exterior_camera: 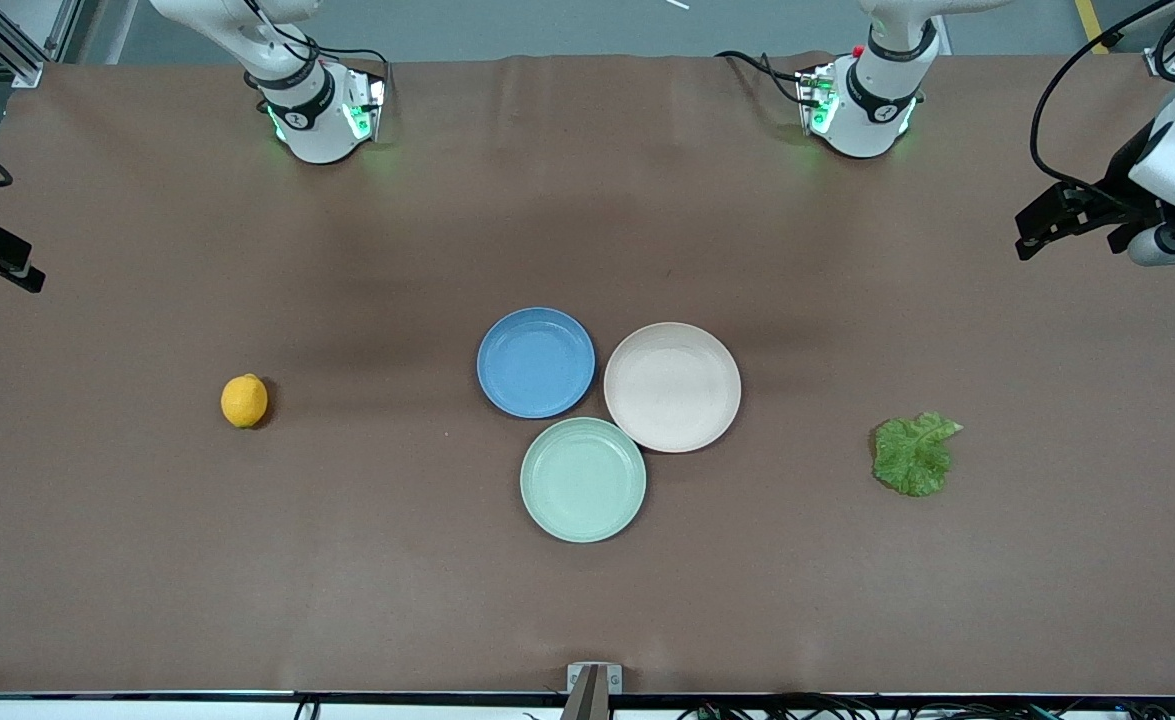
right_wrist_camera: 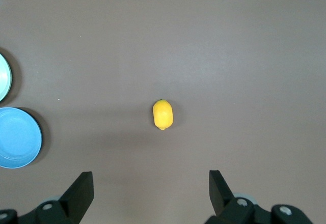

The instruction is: Pick lemon and lettuce from plates

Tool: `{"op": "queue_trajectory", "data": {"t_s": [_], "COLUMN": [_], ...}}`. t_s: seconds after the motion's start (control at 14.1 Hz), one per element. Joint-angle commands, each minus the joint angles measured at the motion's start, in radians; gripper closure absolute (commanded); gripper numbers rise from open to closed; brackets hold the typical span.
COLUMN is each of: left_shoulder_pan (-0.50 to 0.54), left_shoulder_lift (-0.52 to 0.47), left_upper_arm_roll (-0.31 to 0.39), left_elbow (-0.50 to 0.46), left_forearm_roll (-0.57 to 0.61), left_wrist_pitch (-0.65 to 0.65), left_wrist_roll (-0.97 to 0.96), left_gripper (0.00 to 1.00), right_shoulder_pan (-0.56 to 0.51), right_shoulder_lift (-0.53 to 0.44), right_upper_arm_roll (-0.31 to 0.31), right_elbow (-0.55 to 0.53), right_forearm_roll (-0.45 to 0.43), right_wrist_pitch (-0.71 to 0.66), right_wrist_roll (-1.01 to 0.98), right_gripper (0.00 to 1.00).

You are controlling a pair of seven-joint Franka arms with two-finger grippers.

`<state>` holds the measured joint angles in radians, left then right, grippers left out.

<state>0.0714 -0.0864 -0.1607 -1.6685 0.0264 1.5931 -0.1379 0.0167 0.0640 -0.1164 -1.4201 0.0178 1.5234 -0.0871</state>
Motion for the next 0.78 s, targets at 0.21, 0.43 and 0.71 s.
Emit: {"op": "queue_trajectory", "data": {"t_s": [0.21,0.43,0.71], "left_shoulder_pan": [0.007,0.005,0.005], "left_shoulder_lift": [-0.003,-0.003,-0.007], "left_upper_arm_roll": [0.007,0.006,0.001], "left_elbow": [0.039,0.046,0.050], "left_forearm_roll": [-0.014,-0.008,-0.005], "left_wrist_pitch": [-0.038,-0.038,-0.042], "left_wrist_roll": [0.012,0.008,0.012], "left_gripper": [0.00,0.00,0.00], "right_shoulder_pan": [-0.020,-0.020,-0.020], "right_shoulder_lift": [0.013,0.013,0.013], "right_upper_arm_roll": [0.018,0.018,0.018], "right_elbow": [0.023,0.023,0.023], "right_forearm_roll": [-0.009,-0.009,-0.009], "right_wrist_pitch": [-0.005,-0.005,-0.005], "right_wrist_roll": [0.013,0.015,0.015], "right_gripper": [0.00,0.00,0.00]}}
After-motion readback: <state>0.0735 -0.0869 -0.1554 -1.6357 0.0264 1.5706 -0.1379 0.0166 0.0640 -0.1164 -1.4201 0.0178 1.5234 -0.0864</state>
